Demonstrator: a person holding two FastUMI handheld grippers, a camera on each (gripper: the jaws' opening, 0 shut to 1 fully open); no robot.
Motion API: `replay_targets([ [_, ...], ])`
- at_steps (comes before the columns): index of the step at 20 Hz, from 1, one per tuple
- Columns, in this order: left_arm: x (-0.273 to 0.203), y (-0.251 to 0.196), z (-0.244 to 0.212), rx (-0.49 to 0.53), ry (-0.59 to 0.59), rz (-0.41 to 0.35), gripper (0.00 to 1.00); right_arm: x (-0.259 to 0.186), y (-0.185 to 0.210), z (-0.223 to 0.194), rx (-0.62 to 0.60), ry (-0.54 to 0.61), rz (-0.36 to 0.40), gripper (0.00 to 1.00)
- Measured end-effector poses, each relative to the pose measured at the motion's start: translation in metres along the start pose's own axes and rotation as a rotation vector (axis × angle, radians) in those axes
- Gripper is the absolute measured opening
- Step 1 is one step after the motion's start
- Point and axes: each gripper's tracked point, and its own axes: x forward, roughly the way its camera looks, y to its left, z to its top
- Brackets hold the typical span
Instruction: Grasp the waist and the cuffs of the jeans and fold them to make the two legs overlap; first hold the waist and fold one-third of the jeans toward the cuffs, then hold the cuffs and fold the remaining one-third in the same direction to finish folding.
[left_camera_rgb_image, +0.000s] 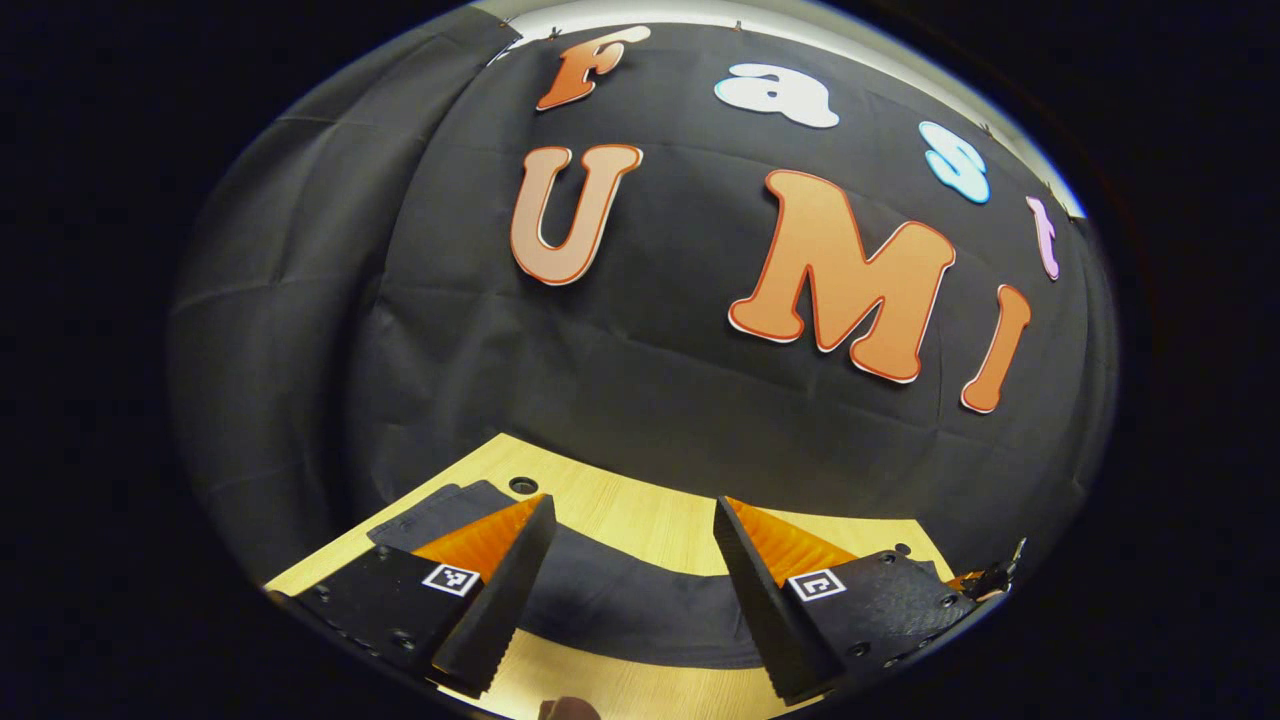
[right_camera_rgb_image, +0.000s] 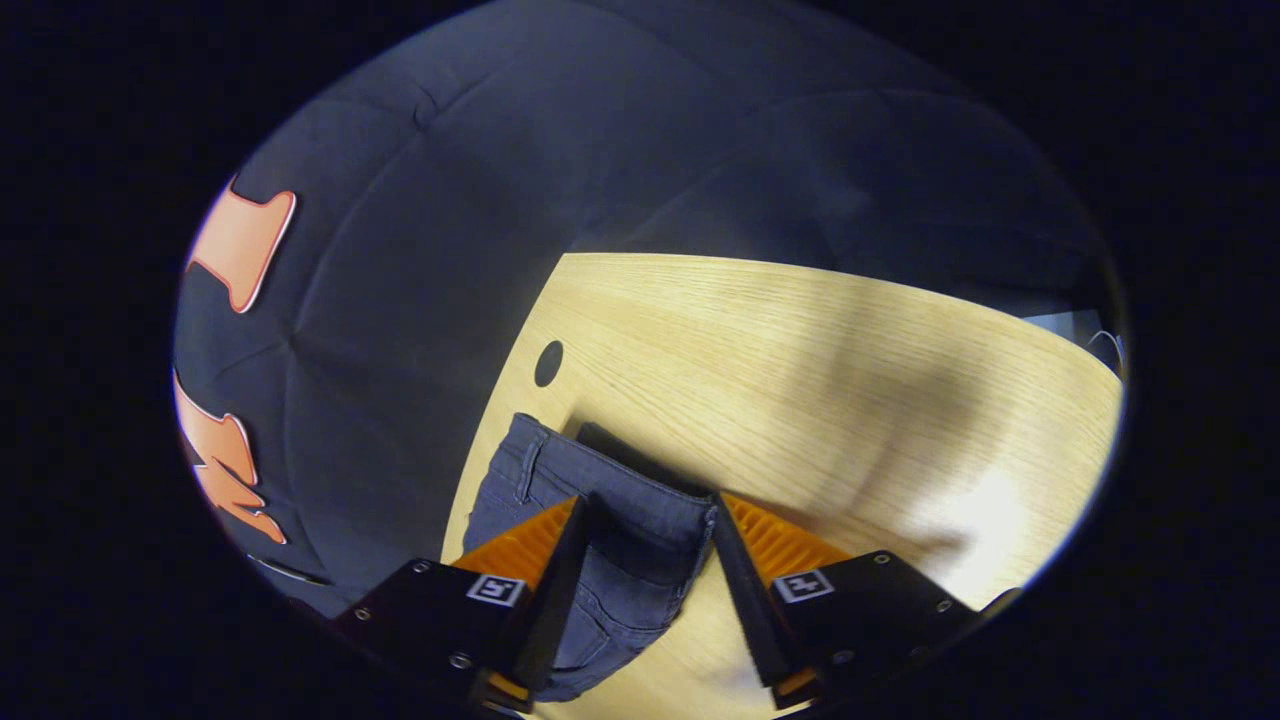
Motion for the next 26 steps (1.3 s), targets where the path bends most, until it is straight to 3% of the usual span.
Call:
replay_targets([
  [3, 0.000, 0.005, -0.007, -0.018, 0.019, 0.011, 0.96, 0.009, 0.003, -0.002, -0.007, -0.005, -0.022, 0.19],
  [5, 0.000, 0.014, -0.005, -0.011, 0.019, 0.024, 0.96, 0.004, 0.006, 0.001, -0.052, -0.023, -0.041, 0.00],
  [11, 0.000, 0.041, 0.018, 0.010, -0.003, 0.022, 0.95, -0.044, 0.061, 0.021, -0.276, -0.150, -0.029, 0.00],
  [20, 0.004, 0.101, 0.044, -0.022, -0.004, 0.001, 0.96, -0.137, 0.170, 0.001, -0.404, -0.255, 0.107, 0.00],
  [26, 0.003, 0.158, 0.055, -0.040, 0.002, 0.015, 0.95, -0.160, 0.280, -0.074, -0.494, -0.254, 0.218, 0.00],
])
